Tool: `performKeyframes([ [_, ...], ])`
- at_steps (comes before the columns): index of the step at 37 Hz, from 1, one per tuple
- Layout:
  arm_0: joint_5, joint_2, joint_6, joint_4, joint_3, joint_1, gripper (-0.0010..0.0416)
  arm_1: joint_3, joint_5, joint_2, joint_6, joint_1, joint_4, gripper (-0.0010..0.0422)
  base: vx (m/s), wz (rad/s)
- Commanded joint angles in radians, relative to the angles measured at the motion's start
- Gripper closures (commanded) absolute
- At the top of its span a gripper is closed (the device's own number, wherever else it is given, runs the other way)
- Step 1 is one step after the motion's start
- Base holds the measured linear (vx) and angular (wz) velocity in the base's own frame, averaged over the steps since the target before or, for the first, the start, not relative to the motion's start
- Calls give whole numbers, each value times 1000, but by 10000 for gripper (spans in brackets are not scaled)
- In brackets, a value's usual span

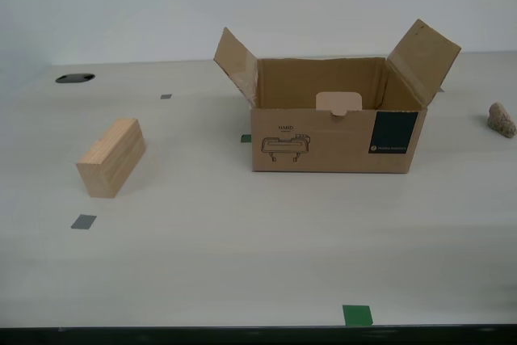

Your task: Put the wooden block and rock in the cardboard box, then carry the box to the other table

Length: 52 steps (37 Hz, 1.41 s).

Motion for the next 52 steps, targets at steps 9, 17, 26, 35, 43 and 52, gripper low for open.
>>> performKeyframes([
  [9, 1, 0, 1, 0, 1, 6, 405, 1, 2, 0, 2, 0, 6, 412, 0, 0],
  [17, 1, 0, 1, 0, 1, 6, 406, 1, 2, -1, 2, 0, 6, 412, 0, 0],
  [26, 1, 0, 1, 0, 1, 6, 405, 1, 2, 0, 2, 0, 6, 412, 0, 0],
  [35, 1, 0, 1, 0, 1, 6, 406, 1, 2, 0, 2, 0, 6, 412, 0, 0],
  [43, 1, 0, 1, 0, 1, 6, 405, 1, 2, 0, 2, 0, 6, 412, 0, 0],
  [52, 1, 0, 1, 0, 1, 6, 406, 1, 2, 0, 2, 0, 6, 412, 0, 0],
])
